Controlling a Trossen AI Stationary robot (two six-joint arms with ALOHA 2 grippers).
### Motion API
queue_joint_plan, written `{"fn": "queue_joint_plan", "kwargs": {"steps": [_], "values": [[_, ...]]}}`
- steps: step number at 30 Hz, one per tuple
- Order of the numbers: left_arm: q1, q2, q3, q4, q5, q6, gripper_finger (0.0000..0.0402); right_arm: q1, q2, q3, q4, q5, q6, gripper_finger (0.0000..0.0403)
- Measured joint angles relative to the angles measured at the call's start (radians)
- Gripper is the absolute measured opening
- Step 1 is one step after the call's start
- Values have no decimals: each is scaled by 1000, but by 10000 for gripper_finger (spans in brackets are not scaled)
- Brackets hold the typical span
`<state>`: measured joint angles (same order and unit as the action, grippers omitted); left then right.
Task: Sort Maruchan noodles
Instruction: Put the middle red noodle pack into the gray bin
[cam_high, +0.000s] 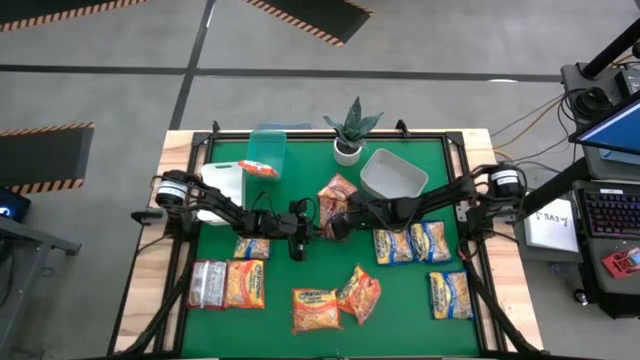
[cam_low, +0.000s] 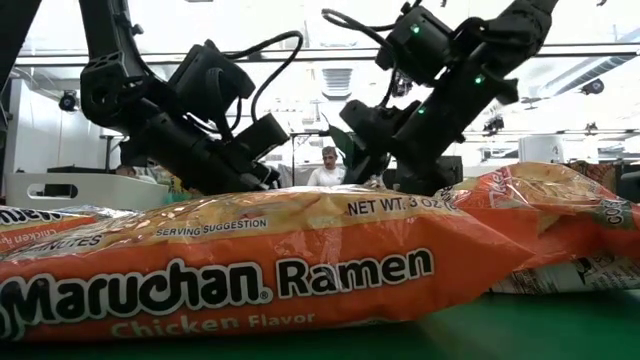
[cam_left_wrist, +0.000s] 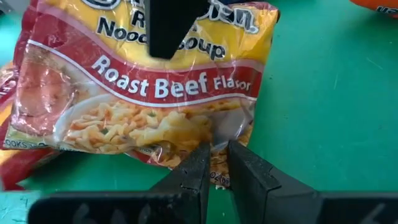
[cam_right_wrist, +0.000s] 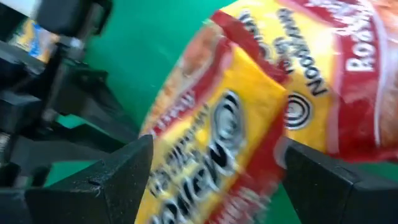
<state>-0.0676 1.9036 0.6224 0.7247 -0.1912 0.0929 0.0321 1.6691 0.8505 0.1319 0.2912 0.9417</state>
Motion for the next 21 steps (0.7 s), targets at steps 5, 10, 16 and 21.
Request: {"fn": "queue_joint_plan", "kwargs": {"steps": [5, 10, 16, 21], "values": [[0, 0, 0, 1, 0, 0, 41, -2, 28, 0, 56, 0, -23, 282], [0, 1, 0, 3, 0, 1, 41, -2, 28, 0, 60, -2, -26, 201], [-1, -3, -1, 5, 0, -5, 41, -2, 1, 0, 47, -8, -42, 97], [-4, -37, -5, -42, 0, -7, 41, 5, -31, 0, 44, -12, -79, 31]]}}
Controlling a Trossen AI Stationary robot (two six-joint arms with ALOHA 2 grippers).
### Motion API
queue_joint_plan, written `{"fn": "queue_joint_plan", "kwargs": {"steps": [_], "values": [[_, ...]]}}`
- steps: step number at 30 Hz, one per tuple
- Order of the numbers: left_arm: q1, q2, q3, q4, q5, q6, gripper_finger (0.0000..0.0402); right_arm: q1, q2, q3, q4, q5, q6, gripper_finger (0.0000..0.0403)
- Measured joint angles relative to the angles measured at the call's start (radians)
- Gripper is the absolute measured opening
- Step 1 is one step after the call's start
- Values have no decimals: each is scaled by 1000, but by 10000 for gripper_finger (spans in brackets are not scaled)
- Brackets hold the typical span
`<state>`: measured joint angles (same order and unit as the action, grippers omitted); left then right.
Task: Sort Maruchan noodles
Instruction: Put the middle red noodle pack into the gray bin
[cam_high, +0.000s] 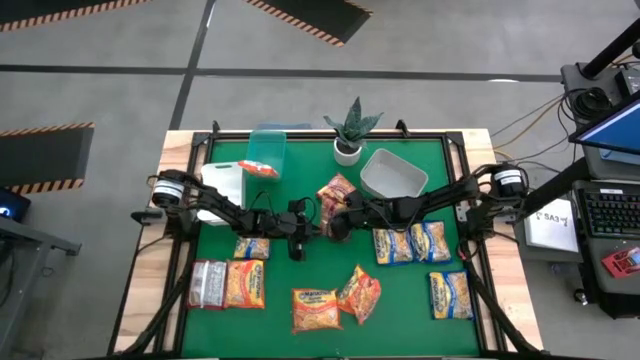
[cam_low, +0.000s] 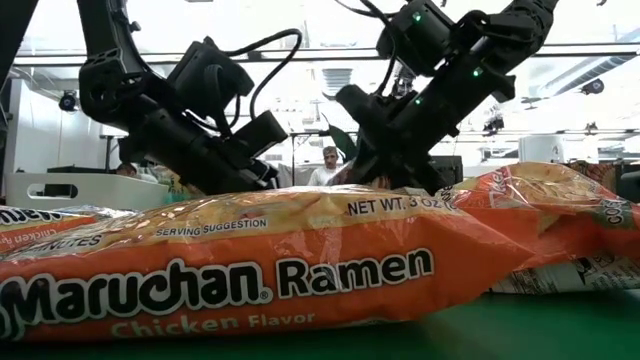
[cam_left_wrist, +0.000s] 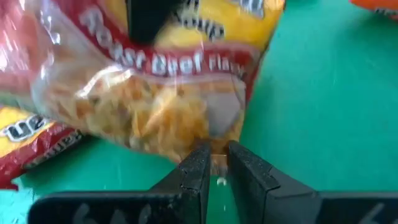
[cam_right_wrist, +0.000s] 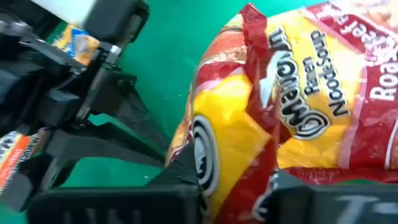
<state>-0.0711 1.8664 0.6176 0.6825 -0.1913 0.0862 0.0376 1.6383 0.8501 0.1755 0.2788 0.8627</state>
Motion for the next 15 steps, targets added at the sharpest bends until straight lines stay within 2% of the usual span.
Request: {"fn": "queue_joint_plan", "kwargs": {"steps": [2, 7, 15], "values": [[0, -25, -1, -31, 0, 0, 41, 4, -14, 0, -1, 1, -17, 18], [0, -132, -1, -156, 0, 7, 41, 14, -67, 0, -5, 1, -38, 17], [0, -364, -11, -324, 0, 84, 41, 28, -193, 0, -70, 2, -58, 15]]}}
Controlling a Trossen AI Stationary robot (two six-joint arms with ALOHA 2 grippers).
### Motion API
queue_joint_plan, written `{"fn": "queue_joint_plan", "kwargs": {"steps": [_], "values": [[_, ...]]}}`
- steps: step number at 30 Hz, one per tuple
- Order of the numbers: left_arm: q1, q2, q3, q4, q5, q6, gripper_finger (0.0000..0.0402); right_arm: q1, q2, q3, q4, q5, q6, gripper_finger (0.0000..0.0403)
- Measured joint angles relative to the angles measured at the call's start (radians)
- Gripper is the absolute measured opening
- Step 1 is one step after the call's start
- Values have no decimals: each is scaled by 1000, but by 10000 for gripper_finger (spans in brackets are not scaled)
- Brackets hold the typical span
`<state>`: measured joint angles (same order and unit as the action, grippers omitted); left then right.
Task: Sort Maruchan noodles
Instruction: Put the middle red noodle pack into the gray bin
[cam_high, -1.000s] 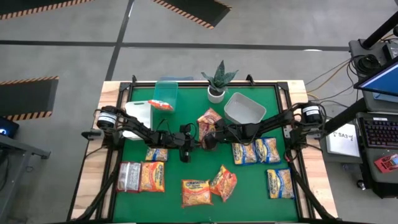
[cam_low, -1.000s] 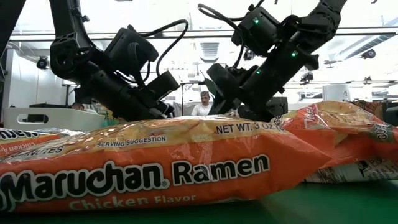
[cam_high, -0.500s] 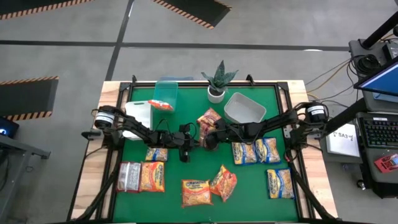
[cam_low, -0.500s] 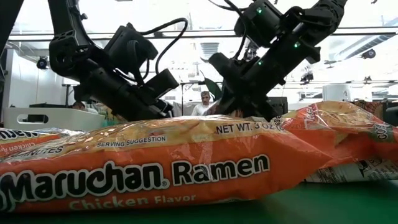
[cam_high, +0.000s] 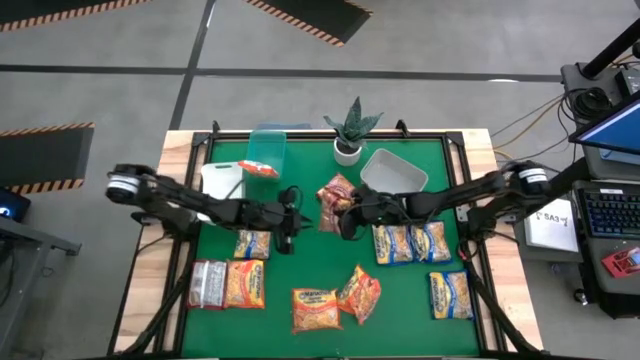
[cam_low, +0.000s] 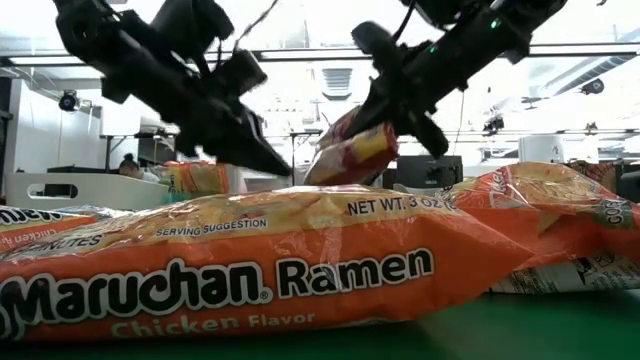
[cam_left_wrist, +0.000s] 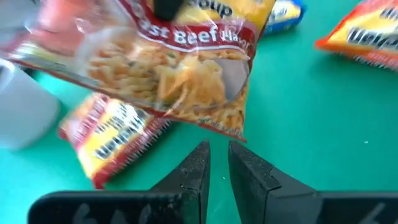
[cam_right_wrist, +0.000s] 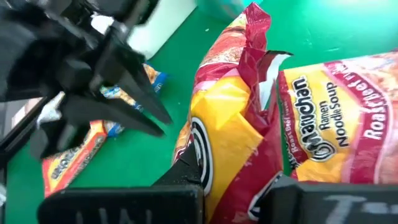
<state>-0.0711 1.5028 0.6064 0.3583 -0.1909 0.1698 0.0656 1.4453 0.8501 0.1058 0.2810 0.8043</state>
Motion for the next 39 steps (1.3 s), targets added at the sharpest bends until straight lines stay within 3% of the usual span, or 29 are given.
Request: {"fn": "queue_joint_plan", "kwargs": {"steps": [5, 17, 21, 23, 26, 39], "values": [[0, -143, -8, -16, -3, 79, 41, 14, -126, 0, -140, 57, -3, 14], [20, -369, -8, -15, -37, 258, 41, 28, -405, 2, -501, 377, 10, 13], [51, -415, -8, -16, -38, 296, 41, 26, -440, 73, -795, 503, 32, 13], [73, -432, -8, -14, -39, 300, 41, 25, -440, 121, -983, 586, 136, 13], [113, -439, -8, -8, -39, 301, 41, 25, -403, 156, -1124, 667, 252, 13], [291, -420, -8, 29, -40, 208, 41, -35, -121, 163, -1145, 690, 555, 13]]}}
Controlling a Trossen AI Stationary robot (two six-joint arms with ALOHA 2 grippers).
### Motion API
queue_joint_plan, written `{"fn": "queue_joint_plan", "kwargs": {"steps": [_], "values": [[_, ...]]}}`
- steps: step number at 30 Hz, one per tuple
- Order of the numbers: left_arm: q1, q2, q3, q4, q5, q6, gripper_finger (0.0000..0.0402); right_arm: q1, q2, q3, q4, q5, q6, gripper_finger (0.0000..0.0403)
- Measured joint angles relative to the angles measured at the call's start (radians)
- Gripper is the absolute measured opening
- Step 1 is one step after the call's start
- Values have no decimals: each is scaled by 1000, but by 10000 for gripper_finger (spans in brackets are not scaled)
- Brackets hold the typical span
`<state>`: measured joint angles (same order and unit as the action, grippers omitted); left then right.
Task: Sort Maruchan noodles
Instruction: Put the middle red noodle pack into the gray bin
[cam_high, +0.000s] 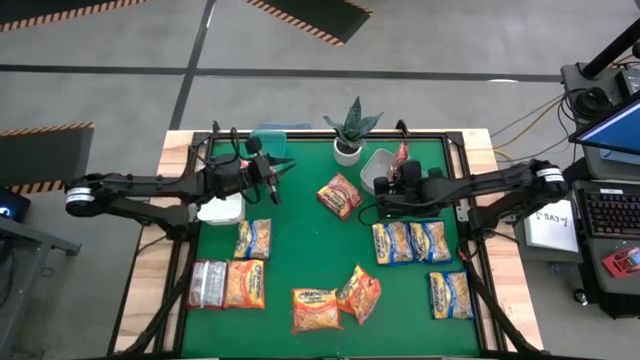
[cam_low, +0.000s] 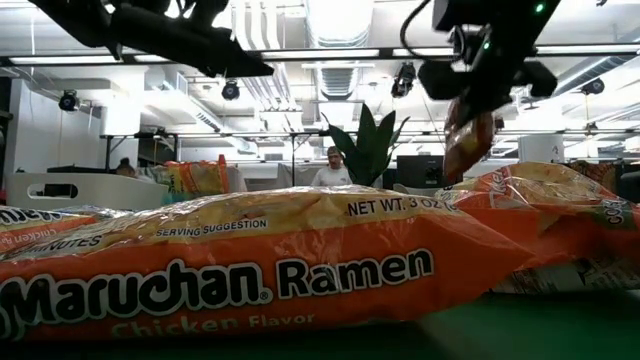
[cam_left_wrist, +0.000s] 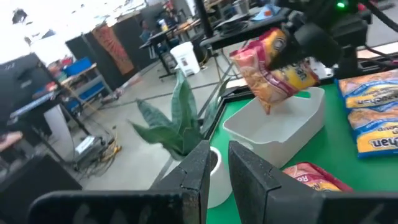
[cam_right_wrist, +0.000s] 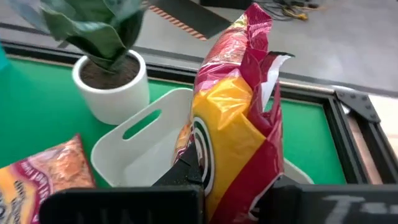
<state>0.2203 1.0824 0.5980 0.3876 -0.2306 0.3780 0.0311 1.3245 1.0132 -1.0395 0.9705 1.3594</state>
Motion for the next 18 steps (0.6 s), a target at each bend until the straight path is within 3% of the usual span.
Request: {"fn": "queue_joint_plan", "kwargs": {"steps": [18], "values": [[9, 0, 0, -5, 1, -25, 41, -73, 337, 111, 5, 182, 213, 13]]}}
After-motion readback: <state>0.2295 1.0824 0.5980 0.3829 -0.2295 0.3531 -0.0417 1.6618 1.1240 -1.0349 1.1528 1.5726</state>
